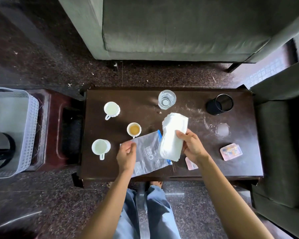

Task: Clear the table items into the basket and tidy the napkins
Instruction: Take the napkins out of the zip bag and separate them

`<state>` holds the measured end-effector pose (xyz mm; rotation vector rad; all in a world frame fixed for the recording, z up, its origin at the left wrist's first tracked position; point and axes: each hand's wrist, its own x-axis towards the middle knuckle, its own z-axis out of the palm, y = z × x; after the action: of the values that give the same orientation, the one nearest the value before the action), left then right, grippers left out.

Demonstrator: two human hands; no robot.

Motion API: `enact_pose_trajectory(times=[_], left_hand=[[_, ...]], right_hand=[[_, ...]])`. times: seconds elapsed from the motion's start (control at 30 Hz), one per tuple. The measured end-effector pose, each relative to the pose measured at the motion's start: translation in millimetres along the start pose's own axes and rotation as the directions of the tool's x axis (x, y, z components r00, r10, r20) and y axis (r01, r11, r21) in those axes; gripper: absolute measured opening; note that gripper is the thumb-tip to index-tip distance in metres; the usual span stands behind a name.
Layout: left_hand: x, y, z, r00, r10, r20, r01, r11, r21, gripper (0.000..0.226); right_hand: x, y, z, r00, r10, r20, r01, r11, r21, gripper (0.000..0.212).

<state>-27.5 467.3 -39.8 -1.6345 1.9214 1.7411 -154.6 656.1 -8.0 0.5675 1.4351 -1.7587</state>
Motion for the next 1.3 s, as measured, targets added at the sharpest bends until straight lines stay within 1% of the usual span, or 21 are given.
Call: enact_pose_trajectory(times=[0.03, 0.07, 0.1, 0.17, 0.27, 0.37, 0.43, 0.53, 0.57, 0.6, 0.63, 0.7, 0.77, 0.83, 0.9, 0.97, 1.03, 1.1, 1.2, 1.27, 1.3], left_hand=[[-6.0, 15.1, 2.9, 0.988, -0.011, 0.155, 0.031, 0.991, -0.127, 0.017], [-12.1, 30.1, 5.1, 0.953, -0.004, 0.304, 0.076, 0.972, -0.224, 0.020], [-18.0, 45.2, 6.4, 0.905, 0.003, 0.426, 0.127, 0.953, -0.276, 0.027], [-26.1, 68.0, 6.7, 0.832, 0.001, 0.555, 0.201, 0.931, -0.303, 0.040], [-29.3, 84.4, 0.3, 0.816, 0.014, 0.577, 0.202, 0.930, -0.308, 0.032], [-30.6, 88.9, -7.5, 0.848, 0.017, 0.530, 0.154, 0.949, -0.277, 0.033], [-30.9, 87.1, -12.8, 0.858, 0.023, 0.513, 0.148, 0.945, -0.290, 0.038], [-34.3, 88.9, -21.6, 0.856, 0.056, 0.514, 0.133, 0.937, -0.324, 0.037], [-35.3, 89.8, -24.4, 0.852, 0.067, 0.519, 0.133, 0.931, -0.338, 0.036], [-35.6, 90.4, -27.0, 0.848, 0.075, 0.525, 0.136, 0.926, -0.352, 0.035], [-36.0, 91.6, -28.8, 0.842, 0.083, 0.533, 0.140, 0.921, -0.364, 0.034], [-37.2, 96.2, -34.7, 0.839, 0.097, 0.535, 0.134, 0.917, -0.376, 0.035], [-38.9, 102.5, -41.3, 0.833, 0.116, 0.541, 0.116, 0.919, -0.376, 0.035], [-39.7, 107.3, -48.0, 0.835, 0.130, 0.535, 0.089, 0.928, -0.363, 0.031], [-37.9, 109.4, -55.2, 0.839, 0.142, 0.526, 0.067, 0.931, -0.358, 0.030], [-35.0, 110.3, -63.3, 0.849, 0.149, 0.507, 0.054, 0.930, -0.363, 0.029], [-31.1, 110.7, -72.1, 0.853, 0.167, 0.494, 0.031, 0.929, -0.368, 0.030], [-27.2, 110.7, -80.6, 0.858, 0.184, 0.479, -0.005, 0.936, -0.351, 0.034], [-22.9, 110.4, -91.3, 0.867, 0.207, 0.454, -0.065, 0.949, -0.309, 0.038], [-19.9, 110.9, -98.1, 0.873, 0.210, 0.439, -0.085, 0.954, -0.287, 0.038], [-18.4, 111.8, -101.3, 0.877, 0.208, 0.433, -0.091, 0.957, -0.276, 0.037]], right_hand=[[-2.8, -2.5, 7.5, 0.999, -0.005, 0.047, 0.006, 1.000, -0.025, 0.013], [-6.8, -5.3, 15.9, 0.996, -0.012, 0.089, 0.015, 0.999, -0.041, 0.016], [-9.8, -7.4, 24.1, 0.993, -0.025, 0.117, 0.031, 0.998, -0.055, 0.021], [-14.1, -9.3, 39.3, 0.989, -0.082, 0.126, 0.092, 0.993, -0.073, 0.033], [-17.0, -3.9, 56.2, 0.967, -0.251, 0.034, 0.253, 0.952, -0.172, 0.053], [-20.3, 1.4, 67.7, 0.906, -0.423, -0.028, 0.374, 0.829, -0.417, 0.056], [-24.7, 3.1, 76.5, 0.837, -0.547, 0.015, 0.461, 0.690, -0.558, 0.054], [-30.3, 7.9, 87.7, 0.680, -0.719, 0.145, 0.572, 0.395, -0.719, 0.044], [-31.9, 9.5, 90.7, 0.647, -0.741, 0.180, 0.580, 0.325, -0.747, 0.041], [-33.4, 11.2, 94.0, 0.641, -0.737, 0.212, 0.586, 0.292, -0.756, 0.042], [-36.4, 12.4, 97.3, 0.662, -0.709, 0.243, 0.593, 0.297, -0.749, 0.046], [-46.0, 13.6, 106.9, 0.742, -0.604, 0.291, 0.592, 0.385, -0.708, 0.060], [-53.7, 14.8, 115.8, 0.801, -0.516, 0.303, 0.561, 0.472, -0.680, 0.074], [-57.5, 14.4, 123.2, 0.828, -0.475, 0.296, 0.536, 0.520, -0.665, 0.085], [-57.3, 11.9, 129.7, 0.848, -0.449, 0.282, 0.515, 0.572, -0.639, 0.087], [-55.6, 9.6, 134.8, 0.856, -0.427, 0.290, 0.509, 0.600, -0.618, 0.085], [-54.4, 9.1, 140.5, 0.843, -0.433, 0.318, 0.535, 0.623, -0.571, 0.077], [-54.5, 8.2, 148.0, 0.847, -0.428, 0.315, 0.530, 0.715, -0.455, 0.061], [-56.3, 4.7, 158.5, 0.912, -0.313, 0.265, 0.372, 0.904, -0.210, 0.044], [-57.9, 2.9, 163.2, 0.944, -0.208, 0.258, 0.218, 0.976, -0.013, 0.041], [-58.0, 2.8, 164.4, 0.954, -0.158, 0.254, 0.144, 0.987, 0.076, 0.040]])
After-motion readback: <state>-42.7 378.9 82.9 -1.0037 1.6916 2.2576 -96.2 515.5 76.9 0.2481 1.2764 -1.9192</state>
